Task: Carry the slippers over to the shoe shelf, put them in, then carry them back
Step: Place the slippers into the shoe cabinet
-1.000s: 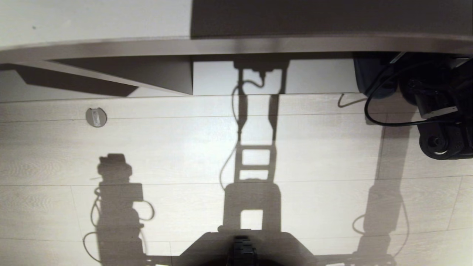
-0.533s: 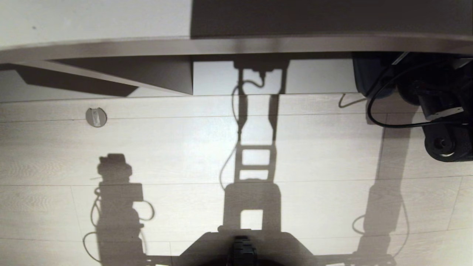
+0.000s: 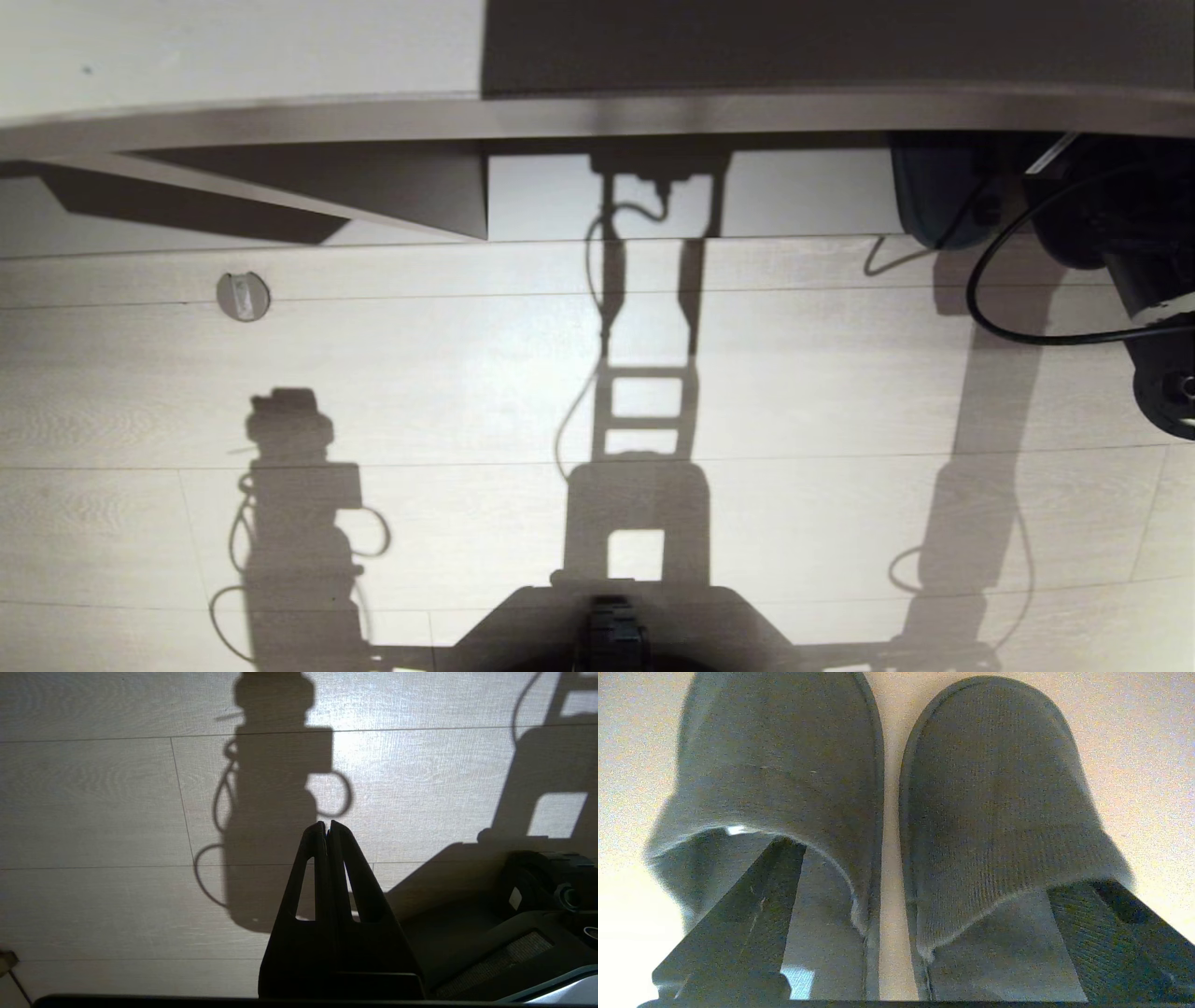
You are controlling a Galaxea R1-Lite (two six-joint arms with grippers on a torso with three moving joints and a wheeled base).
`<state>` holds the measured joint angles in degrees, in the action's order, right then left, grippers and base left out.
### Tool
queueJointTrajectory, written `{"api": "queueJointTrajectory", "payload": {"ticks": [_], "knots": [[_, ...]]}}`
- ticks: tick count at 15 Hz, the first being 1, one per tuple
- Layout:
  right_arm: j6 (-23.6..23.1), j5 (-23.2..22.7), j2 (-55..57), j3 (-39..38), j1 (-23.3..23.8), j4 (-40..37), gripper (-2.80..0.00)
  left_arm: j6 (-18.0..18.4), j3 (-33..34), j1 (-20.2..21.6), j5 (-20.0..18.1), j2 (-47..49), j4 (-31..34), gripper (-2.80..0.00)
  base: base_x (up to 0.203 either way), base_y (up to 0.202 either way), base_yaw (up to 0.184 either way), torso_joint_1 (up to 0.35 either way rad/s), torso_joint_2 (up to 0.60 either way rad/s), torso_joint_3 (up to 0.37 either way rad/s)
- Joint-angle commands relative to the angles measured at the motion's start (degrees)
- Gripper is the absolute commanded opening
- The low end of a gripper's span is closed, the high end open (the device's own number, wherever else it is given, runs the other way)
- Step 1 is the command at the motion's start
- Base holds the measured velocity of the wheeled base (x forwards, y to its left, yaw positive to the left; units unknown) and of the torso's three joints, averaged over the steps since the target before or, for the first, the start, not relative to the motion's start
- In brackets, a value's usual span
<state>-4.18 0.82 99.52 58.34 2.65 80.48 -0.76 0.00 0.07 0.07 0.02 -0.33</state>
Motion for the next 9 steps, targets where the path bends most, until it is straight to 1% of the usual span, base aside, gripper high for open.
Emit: {"api": "queueJointTrajectory", "payload": {"ticks": [1, 5, 9], "knots": [[0.0, 0.0, -3.5, -2.3, 0.0, 0.4, 0.00, 0.0, 0.0, 0.0, 0.0, 0.0, 0.0, -2.80, 0.000, 0.000, 0.000, 0.000, 0.00, 0.000], [-0.1, -0.2, -6.0, -5.4, 0.0, 0.4, 0.00, 0.0, 0.0, 0.0, 0.0, 0.0, 0.0, -2.80, 0.000, 0.000, 0.000, 0.000, 0.00, 0.000], [-0.1, -0.4, -10.8, -11.3, 0.0, -0.6, 0.00, 0.0, 0.0, 0.0, 0.0, 0.0, 0.0, -2.80, 0.000, 0.000, 0.000, 0.000, 0.00, 0.000]]}}
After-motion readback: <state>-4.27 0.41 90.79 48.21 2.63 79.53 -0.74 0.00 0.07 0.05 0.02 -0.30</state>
